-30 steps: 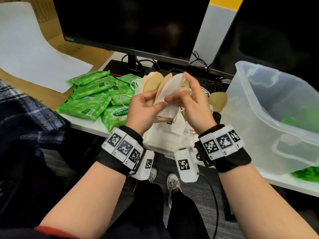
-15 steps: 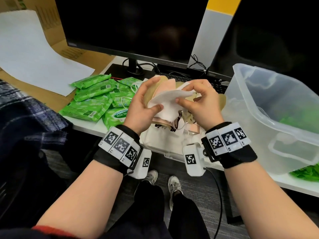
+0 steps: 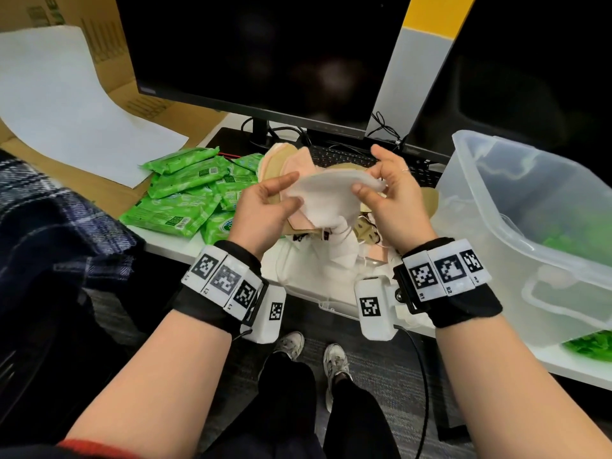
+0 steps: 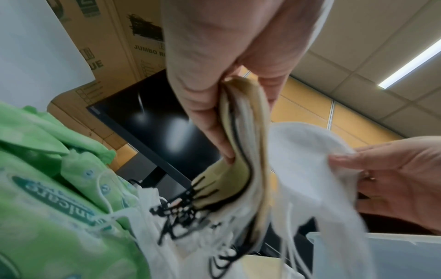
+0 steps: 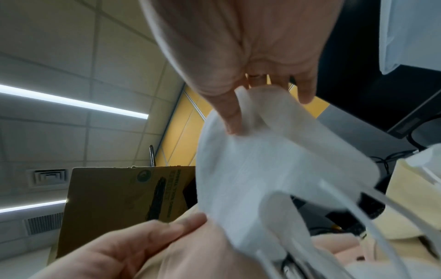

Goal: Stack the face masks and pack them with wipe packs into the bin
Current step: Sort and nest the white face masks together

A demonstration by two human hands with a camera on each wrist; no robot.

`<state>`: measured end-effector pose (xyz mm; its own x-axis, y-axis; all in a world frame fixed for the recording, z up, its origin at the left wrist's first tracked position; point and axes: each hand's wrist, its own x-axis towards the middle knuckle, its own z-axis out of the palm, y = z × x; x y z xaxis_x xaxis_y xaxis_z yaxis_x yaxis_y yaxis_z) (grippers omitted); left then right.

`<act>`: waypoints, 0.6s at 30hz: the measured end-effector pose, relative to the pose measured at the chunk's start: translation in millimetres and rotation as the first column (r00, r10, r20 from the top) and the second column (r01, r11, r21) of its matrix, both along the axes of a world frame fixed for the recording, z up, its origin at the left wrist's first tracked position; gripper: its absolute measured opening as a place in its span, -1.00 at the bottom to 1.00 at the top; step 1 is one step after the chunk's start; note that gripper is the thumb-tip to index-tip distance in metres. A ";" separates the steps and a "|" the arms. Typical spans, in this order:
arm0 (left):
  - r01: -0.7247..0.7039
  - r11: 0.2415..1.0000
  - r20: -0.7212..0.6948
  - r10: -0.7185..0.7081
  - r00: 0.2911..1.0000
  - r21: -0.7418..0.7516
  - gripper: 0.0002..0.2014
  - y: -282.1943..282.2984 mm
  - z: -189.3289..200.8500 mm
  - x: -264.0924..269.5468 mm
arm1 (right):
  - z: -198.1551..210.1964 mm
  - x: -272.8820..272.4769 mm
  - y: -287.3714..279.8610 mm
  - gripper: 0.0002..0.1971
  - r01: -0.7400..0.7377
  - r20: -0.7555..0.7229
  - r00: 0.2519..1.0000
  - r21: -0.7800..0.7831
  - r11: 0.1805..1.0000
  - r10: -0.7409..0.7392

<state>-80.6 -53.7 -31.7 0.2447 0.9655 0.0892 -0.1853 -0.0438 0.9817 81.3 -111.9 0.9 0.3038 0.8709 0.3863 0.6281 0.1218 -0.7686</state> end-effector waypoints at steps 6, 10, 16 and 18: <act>-0.080 0.997 0.009 0.080 0.997 0.002 -0.72 1.8 7.4 -6.4 | 10.7 9.2 0.1 -0.75 0.050 0.005 0.999 0.105 0.993 -0.050; 0.006 1.000 0.068 -0.007 0.998 0.010 -0.79 -5.0 11.3 -6.8 | 13.4 4.5 -0.3 -0.68 -0.173 -0.157 0.970 0.089 0.981 0.185; -0.023 0.999 0.030 0.022 0.999 0.022 -0.52 -5.9 9.0 -8.2 | 16.4 1.7 -5.3 -0.63 -0.327 -0.267 0.906 0.049 0.944 0.328; -0.036 0.999 0.026 0.036 0.999 0.024 -0.41 -5.4 8.9 -9.5 | 15.8 2.5 -5.5 -0.69 -0.374 -0.261 0.891 0.044 0.926 0.372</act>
